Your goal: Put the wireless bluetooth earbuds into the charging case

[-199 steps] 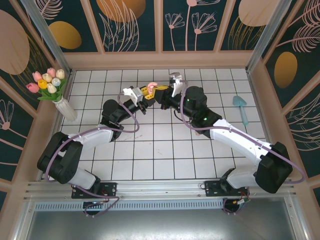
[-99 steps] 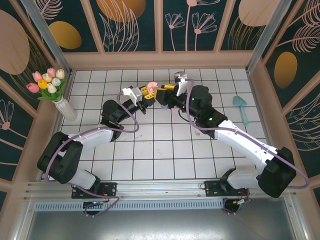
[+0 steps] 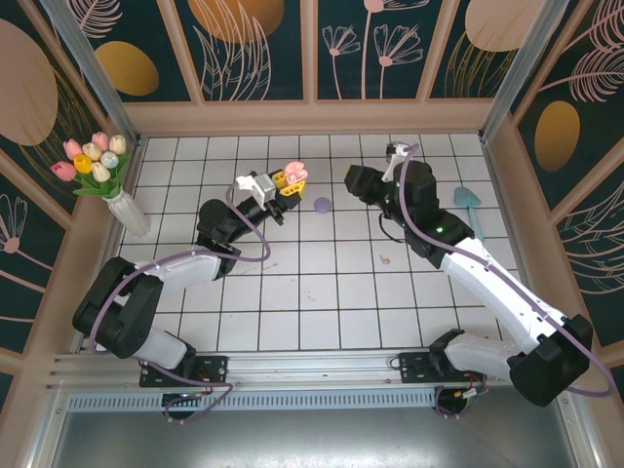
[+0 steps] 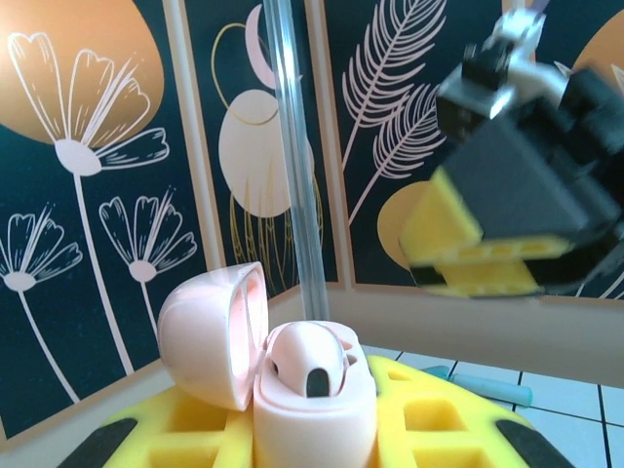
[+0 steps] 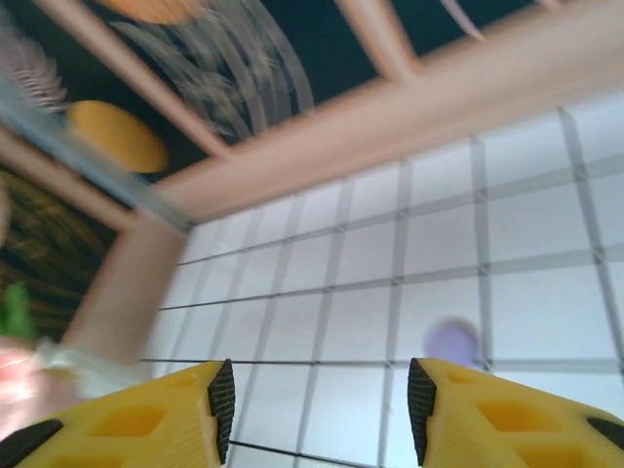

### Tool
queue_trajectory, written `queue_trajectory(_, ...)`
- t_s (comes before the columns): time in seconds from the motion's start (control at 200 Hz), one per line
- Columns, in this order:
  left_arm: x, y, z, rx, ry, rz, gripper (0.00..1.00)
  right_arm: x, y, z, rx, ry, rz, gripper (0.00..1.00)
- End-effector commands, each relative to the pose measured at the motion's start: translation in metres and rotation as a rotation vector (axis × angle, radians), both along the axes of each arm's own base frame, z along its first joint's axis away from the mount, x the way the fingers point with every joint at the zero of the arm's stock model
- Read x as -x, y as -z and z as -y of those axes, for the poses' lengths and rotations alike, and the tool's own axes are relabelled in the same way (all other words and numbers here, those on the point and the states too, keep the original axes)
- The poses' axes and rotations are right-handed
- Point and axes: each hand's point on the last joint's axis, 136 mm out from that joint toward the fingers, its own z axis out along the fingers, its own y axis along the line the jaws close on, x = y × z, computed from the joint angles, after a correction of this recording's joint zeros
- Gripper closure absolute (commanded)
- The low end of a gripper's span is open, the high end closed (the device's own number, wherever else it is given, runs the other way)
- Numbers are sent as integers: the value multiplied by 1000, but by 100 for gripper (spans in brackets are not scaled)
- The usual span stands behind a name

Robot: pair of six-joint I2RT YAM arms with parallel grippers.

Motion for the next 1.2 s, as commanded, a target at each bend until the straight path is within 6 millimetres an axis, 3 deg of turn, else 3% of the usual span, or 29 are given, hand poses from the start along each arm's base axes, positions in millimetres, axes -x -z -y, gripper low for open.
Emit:
queue_trajectory(0.0,10,-14,-4,43,-2,49,100,22,99,42,63,198,-344,48)
queue_trajectory(0.04,12,-14,-5,48,1,48,100,27,121,57,45,255,-398,48)
queue_trajectory(0.16,15,-14,-7,53,3,46,100,48,171,66,2,282,-482,46)
queue_trajectory(0.26,18,-14,-8,56,9,42,100,54,201,77,30,299,-510,46)
queue_trajectory(0.36,20,-13,-8,61,20,28,100,51,219,88,57,306,-514,46)
queue_trajectory(0.535,21,-10,-8,68,29,10,100,39,234,100,82,314,-515,46)
queue_trajectory(0.776,18,-3,-9,70,16,-8,100,28,256,96,101,270,-562,47)
queue_trajectory(1.016,17,1,-9,65,9,-12,100,38,271,75,42,183,-629,48)
queue_trajectory(1.196,14,1,-8,70,12,-9,100,54,271,47,5,93,-663,49)
